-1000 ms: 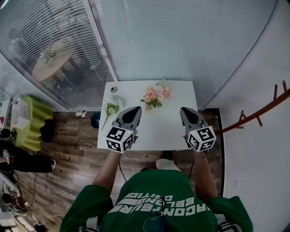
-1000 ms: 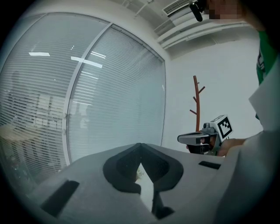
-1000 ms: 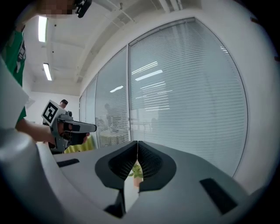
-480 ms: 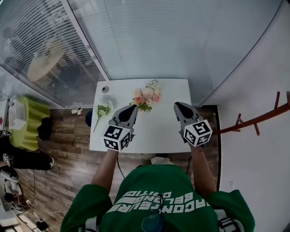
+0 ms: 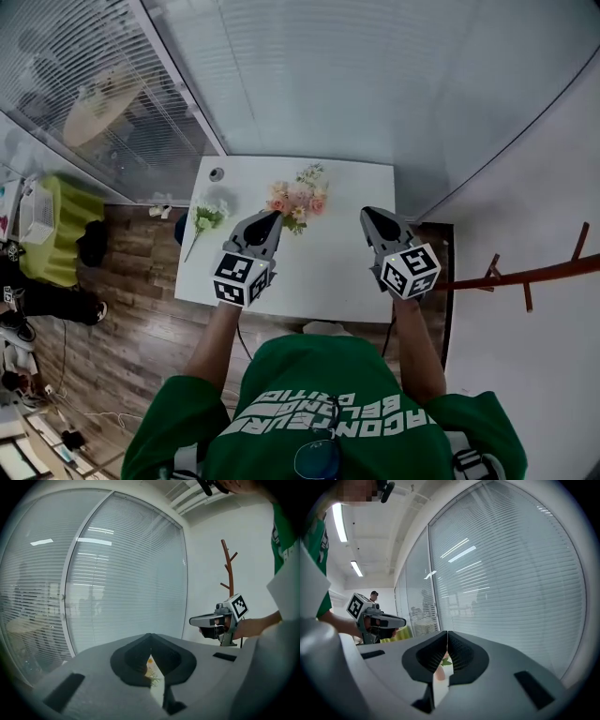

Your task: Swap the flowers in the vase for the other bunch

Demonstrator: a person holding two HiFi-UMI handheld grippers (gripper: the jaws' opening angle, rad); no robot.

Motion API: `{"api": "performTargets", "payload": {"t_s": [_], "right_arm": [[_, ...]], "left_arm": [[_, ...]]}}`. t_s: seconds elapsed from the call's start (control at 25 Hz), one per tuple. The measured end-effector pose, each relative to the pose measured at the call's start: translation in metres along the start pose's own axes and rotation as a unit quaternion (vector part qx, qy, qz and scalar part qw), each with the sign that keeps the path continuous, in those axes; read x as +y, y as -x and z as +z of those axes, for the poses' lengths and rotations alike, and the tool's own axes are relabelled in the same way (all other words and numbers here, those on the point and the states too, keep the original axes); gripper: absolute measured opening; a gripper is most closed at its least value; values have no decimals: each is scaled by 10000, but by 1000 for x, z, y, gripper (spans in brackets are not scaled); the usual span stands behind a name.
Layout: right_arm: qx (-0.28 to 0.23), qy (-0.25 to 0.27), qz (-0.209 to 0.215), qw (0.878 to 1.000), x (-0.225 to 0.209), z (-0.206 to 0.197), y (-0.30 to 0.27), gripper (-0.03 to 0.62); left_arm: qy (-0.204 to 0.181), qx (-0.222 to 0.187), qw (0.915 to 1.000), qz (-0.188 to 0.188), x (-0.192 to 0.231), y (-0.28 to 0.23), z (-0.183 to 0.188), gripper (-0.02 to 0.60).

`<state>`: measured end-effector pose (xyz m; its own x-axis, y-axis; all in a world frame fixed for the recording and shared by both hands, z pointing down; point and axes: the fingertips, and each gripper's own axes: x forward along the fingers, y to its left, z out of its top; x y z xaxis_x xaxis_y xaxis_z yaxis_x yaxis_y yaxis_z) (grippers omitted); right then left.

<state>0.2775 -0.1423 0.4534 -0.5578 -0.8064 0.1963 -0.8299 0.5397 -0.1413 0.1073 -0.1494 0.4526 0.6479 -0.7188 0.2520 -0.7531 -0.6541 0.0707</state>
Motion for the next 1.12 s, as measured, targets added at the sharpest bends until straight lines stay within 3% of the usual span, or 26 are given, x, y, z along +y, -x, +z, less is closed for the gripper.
{"api": "performTargets", "payload": {"t_s": [0.4, 0.76, 1.12], "right_arm": [[268, -64, -27, 9996, -6, 1, -14, 14], [326, -26, -190, 9993, 2, -9, -33, 14], [452, -68, -359, 9983, 8, -17, -48, 14]], "left_arm": [[61, -6, 9999, 120, 21, -5, 13, 8], [44, 29, 10000, -70, 42, -6, 3, 8], [-13, 332, 9989, -328, 54, -16, -14, 8]]}}
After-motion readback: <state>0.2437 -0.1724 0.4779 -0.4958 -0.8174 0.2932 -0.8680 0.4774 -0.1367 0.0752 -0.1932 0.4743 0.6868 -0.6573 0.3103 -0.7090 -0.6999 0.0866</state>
